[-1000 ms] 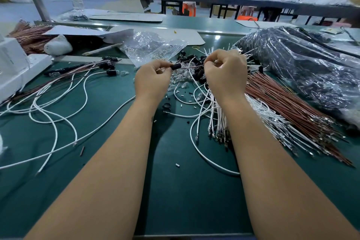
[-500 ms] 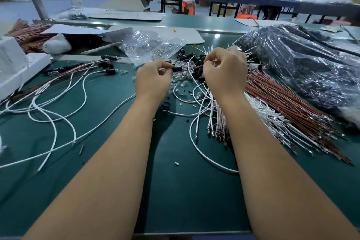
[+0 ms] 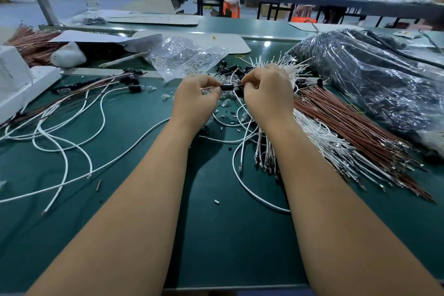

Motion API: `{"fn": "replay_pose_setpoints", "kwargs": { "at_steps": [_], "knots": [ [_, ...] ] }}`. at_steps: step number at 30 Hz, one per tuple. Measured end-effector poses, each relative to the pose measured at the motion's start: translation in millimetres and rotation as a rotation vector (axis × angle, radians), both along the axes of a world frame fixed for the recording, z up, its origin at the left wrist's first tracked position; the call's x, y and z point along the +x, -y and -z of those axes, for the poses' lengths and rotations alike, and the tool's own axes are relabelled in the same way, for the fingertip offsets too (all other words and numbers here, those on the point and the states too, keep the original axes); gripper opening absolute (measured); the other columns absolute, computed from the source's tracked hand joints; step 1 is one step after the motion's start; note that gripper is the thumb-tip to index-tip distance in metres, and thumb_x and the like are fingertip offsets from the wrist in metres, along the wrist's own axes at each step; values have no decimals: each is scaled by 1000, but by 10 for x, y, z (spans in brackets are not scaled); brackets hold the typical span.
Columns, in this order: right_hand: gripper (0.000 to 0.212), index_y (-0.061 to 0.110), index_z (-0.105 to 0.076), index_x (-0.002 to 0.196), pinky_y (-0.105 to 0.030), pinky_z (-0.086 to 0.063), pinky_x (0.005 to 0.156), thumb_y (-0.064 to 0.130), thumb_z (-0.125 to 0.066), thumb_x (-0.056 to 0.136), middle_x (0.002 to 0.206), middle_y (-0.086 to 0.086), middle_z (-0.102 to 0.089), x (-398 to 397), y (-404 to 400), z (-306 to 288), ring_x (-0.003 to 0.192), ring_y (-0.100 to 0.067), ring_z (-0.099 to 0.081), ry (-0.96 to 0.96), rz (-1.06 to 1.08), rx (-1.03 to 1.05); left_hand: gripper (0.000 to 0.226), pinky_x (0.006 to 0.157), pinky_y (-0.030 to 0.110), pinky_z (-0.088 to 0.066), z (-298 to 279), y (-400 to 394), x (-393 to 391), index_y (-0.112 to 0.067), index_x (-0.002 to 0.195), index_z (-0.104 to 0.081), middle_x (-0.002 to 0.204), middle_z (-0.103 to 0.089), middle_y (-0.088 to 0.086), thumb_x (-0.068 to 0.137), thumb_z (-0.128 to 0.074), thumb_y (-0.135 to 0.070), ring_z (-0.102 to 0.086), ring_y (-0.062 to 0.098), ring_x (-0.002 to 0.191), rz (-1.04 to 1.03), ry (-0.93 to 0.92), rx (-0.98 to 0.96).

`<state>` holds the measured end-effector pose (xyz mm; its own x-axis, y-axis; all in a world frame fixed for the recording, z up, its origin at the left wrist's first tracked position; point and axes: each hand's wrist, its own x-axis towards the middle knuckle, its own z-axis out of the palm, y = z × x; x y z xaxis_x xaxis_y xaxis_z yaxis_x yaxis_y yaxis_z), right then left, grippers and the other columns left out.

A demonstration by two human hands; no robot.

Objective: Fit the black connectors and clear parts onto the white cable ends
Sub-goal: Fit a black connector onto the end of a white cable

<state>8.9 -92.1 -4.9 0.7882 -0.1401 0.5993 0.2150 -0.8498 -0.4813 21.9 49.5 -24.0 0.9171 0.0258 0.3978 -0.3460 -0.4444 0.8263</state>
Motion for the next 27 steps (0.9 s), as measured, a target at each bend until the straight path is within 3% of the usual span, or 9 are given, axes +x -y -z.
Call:
{"fn": "replay_pose_setpoints", "kwargs": {
  "at_steps": [2,4,6,9,14,17,23,25,27],
  "knots": [
    [19,15,-74,98,-25,-39,80,7,-60,87,93,-3,-66,-1,-11,-3,93,-19,-56,4,-64,31,16,69,33,-43,-27,1,-16,-7,102,-69,86,-57,25,90,-61,-13,-42,14,63,-1,11,-15],
    [24,16,-71,104,-23,-38,71,3,-63,86,85,-1,-65,-17,-28,-4,81,-15,-55,8,-123,40,16,70,28,-42,-40,11,-30,-6,102,-69,91,-65,19,91,-60,-13,-47,14,69,6,20,-5],
    [32,15,-68,111,-24,-38,69,0,-60,84,82,-1,-63,-37,-58,6,78,-15,-54,6,-167,17,16,67,22,-39,-43,21,-42,-7,102,-68,79,-62,4,92,-57,-13,-49,9,66,5,23,22],
    [31,11,-67,112,-25,-40,78,4,-57,84,92,-5,-65,-44,-100,20,89,-20,-57,-14,-219,-12,16,68,21,-41,-62,19,-58,-7,100,-69,75,-61,-2,92,-57,-12,-53,4,67,-7,45,31],
    [19,12,-67,108,-32,-38,88,20,-62,91,103,-6,-65,-26,-103,26,101,-24,-55,-18,-217,-120,13,81,25,-51,-75,-3,-71,-7,98,-71,91,-71,7,88,-63,-10,-65,14,85,13,76,40],
    [19,18,-64,110,-30,-29,84,27,-58,94,103,-1,-64,-15,-65,28,98,-20,-53,42,-69,-231,14,77,27,-48,-49,-55,-24,-9,98,-71,90,-70,9,91,-60,-14,-61,20,83,-148,111,191],
    [17,14,-63,104,-31,-28,79,27,-56,96,97,-2,-65,28,66,15,85,-16,-45,38,119,-155,22,97,39,-39,14,-317,50,-15,104,-68,109,-67,13,89,-51,-16,-51,38,111,-560,-89,285],
    [16,12,-63,103,-29,-31,76,24,-56,96,97,-5,-66,32,51,17,85,-19,-50,-6,66,-117,26,105,41,-32,9,-285,22,-18,109,-67,112,-65,11,87,-52,-15,-47,35,115,-588,-41,365],
    [16,12,-65,105,-28,-37,76,22,-57,95,97,-4,-67,19,0,10,89,-20,-56,-28,-35,-59,30,109,39,-28,-24,-190,-8,-17,115,-64,114,-64,6,86,-56,-14,-47,28,117,-457,139,401]
  ]
}}
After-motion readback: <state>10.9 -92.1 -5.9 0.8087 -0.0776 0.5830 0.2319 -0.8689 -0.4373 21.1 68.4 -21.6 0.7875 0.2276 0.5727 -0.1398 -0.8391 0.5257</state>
